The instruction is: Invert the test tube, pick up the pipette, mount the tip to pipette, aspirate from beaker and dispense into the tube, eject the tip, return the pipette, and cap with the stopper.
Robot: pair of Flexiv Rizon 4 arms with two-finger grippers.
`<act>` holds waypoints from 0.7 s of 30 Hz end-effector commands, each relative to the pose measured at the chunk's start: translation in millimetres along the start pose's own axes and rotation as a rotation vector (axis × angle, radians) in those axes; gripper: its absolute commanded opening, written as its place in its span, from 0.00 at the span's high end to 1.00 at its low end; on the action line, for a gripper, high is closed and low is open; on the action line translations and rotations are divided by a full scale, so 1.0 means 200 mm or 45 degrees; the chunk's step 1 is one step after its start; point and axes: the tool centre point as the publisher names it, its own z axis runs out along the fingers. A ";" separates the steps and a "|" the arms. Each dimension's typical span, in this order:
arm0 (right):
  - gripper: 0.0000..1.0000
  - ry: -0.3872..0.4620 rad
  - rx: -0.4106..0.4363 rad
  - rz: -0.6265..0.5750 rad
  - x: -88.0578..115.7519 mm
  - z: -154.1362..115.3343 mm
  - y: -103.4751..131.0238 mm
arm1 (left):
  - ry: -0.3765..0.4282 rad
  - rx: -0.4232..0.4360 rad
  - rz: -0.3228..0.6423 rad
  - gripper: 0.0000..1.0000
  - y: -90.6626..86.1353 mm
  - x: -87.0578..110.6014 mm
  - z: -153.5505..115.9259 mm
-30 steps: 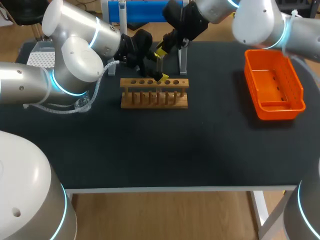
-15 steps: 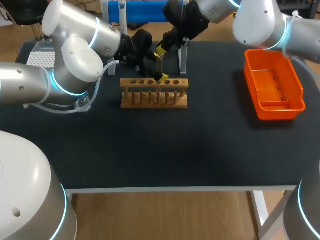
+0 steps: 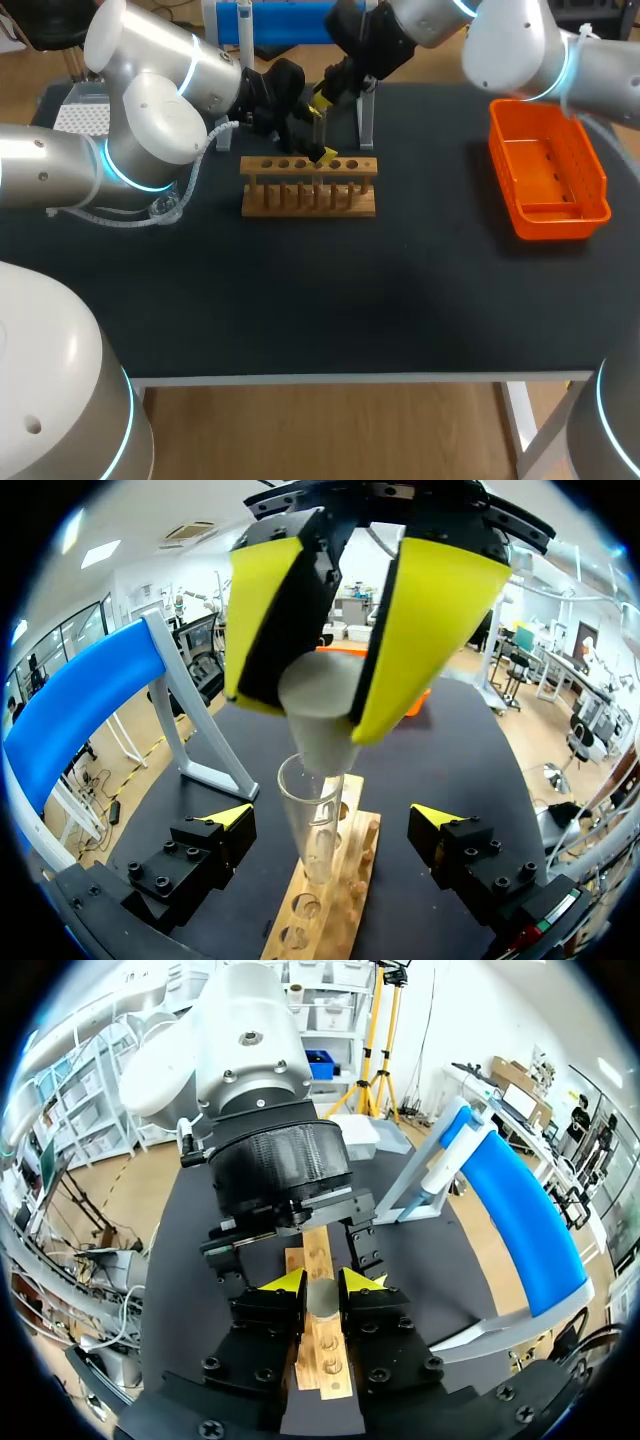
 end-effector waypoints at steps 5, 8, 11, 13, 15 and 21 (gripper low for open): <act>1.00 0.007 0.000 0.004 -0.03 0.03 0.00 | 0.004 -0.003 -0.001 0.00 0.00 0.00 0.00; 1.00 0.008 0.002 0.007 -0.05 0.04 -0.01 | 0.004 -0.003 -0.001 0.00 0.00 0.00 0.00; 1.00 0.013 0.004 0.010 -0.05 0.05 -0.01 | 0.004 -0.003 -0.001 0.00 0.00 0.00 0.00; 1.00 0.015 0.006 0.012 -0.05 0.06 -0.02 | 0.004 -0.003 -0.001 0.00 0.00 0.00 0.00; 1.00 0.018 0.007 0.016 -0.05 0.07 -0.03 | 0.004 -0.003 -0.001 0.00 0.00 0.00 0.00; 1.00 0.022 0.010 0.023 -0.05 0.09 -0.04 | 0.004 -0.003 -0.001 0.00 0.00 0.00 0.00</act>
